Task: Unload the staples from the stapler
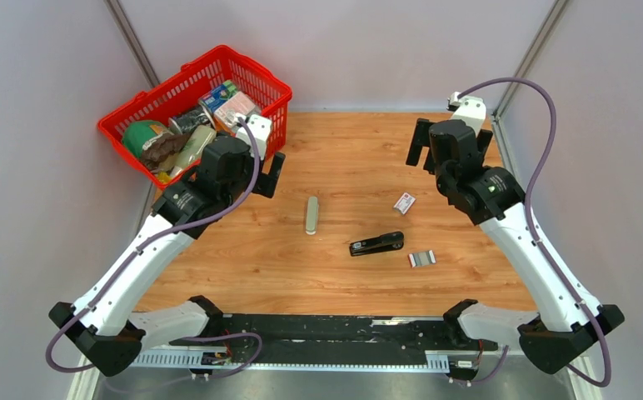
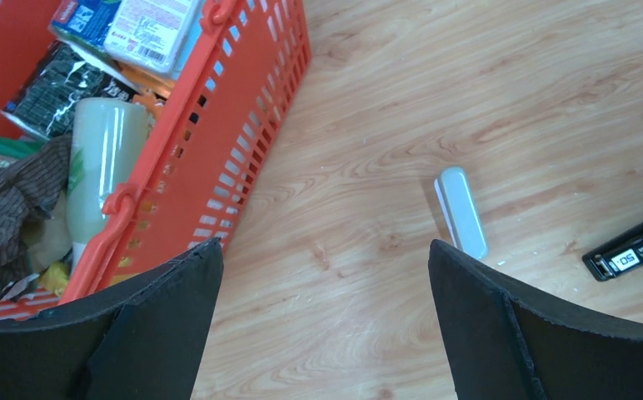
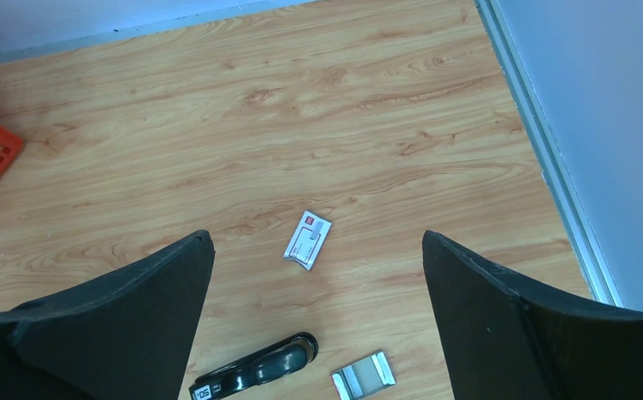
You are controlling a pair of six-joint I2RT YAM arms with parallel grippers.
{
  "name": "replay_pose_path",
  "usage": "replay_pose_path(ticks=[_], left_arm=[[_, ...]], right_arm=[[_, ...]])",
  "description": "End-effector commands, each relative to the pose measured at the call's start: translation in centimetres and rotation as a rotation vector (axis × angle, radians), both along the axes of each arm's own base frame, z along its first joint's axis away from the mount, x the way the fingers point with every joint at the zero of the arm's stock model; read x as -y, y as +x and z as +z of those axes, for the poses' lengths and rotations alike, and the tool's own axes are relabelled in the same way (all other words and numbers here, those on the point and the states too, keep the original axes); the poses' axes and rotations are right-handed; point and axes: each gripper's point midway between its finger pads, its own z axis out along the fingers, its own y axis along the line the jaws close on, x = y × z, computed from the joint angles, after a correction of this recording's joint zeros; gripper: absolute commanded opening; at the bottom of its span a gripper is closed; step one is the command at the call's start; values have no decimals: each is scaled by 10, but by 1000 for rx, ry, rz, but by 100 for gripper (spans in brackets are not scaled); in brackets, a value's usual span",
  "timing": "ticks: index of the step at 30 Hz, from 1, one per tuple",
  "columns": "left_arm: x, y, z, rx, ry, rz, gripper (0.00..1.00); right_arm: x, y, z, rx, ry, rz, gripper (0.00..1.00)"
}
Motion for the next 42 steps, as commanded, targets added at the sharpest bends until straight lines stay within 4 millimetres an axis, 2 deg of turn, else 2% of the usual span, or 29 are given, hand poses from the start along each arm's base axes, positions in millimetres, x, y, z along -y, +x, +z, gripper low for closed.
replay_pose_path(ticks=[1, 4, 9, 13, 16, 22, 23, 24, 27, 28, 29, 32, 33, 34, 36, 42], left_arm=[[12, -6, 19, 55, -60, -86, 100], [17, -8, 18, 32, -52, -122, 100], [46, -17, 16, 0, -57, -300, 100], [74, -17, 2, -31, -7, -394, 99], [99, -23, -6, -38, 11, -469, 99], [163, -36, -30, -39, 49, -662, 99], [173, -33, -36, -27, 54, -682, 99], [187, -44, -41, -39, 32, -764, 99], [218, -53, -54, -34, -22, -896, 99], [228, -56, -50, -12, -62, -948, 99], [235, -58, -61, -29, -65, -974, 99], [257, -66, -67, -38, -118, -1079, 99], [263, -66, -77, -60, -119, -1099, 99], [270, -66, -76, -48, -135, -1119, 99], [283, -62, -92, -63, -132, -1130, 99], [312, -56, -121, -58, -103, -1159, 98]], right_arm=[[-7, 5, 2, 15, 5, 28, 100], [-5, 3, 3, 0, -15, 29, 100], [-2, -5, 5, 19, -2, 47, 100], [18, -13, 2, 34, -7, -58, 100], [32, -19, -10, 12, -3, -133, 100], [56, -26, -51, -47, 71, -223, 100], [61, -26, -58, -62, 101, -237, 100], [61, -26, -64, -77, 143, -239, 100], [58, -25, -81, -110, 229, -216, 100], [55, -25, -84, -112, 234, -205, 100], [54, -26, -87, -118, 239, -202, 100], [53, -28, -92, -135, 235, -189, 100], [53, -29, -94, -137, 235, -188, 100], [53, -30, -95, -138, 237, -186, 100], [52, -31, -97, -136, 241, -180, 100], [57, -39, -101, -133, 225, -190, 100]])
